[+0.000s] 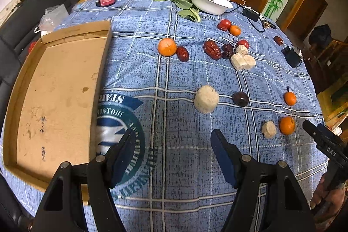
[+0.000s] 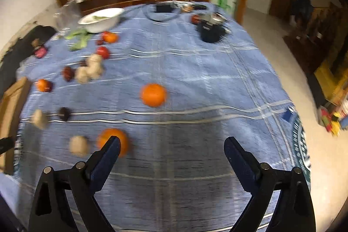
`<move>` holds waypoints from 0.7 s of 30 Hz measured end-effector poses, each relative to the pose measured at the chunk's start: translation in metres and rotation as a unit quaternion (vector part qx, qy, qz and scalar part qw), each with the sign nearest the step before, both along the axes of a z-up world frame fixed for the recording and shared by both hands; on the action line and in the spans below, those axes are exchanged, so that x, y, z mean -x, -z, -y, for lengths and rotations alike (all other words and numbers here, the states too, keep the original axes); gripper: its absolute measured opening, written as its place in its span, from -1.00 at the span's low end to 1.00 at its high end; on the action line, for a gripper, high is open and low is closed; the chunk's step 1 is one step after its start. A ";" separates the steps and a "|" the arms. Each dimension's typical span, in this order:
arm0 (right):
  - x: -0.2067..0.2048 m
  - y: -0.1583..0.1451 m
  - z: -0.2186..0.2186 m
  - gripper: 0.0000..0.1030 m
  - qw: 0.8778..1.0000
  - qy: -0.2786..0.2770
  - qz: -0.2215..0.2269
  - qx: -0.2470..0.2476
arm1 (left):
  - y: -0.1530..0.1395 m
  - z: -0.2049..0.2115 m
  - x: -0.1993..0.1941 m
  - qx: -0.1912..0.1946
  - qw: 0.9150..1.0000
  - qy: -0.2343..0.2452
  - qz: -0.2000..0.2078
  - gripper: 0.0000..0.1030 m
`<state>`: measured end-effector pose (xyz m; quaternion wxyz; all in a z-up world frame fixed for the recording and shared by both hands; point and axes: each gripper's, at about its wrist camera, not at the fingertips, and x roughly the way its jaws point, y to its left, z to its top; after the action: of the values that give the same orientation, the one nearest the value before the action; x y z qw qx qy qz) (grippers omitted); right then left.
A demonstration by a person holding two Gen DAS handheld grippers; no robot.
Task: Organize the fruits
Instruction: 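Move the left tool toward the pale round bun while the right tool approaches an orange, then close the left tool on the pale bun while the right tool grasps the orange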
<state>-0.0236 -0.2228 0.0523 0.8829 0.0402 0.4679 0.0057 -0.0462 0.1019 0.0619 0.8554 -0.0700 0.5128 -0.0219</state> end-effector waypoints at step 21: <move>-0.031 0.030 -0.041 0.17 0.996 -0.046 -0.063 -0.033 | 0.038 0.048 -0.073 -0.002 0.993 0.119 -0.023 0.12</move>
<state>0.0072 -0.1815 0.0227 0.8487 0.0485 0.5233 0.0592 0.0269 0.0542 0.0242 0.8349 -0.0074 0.5370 -0.1204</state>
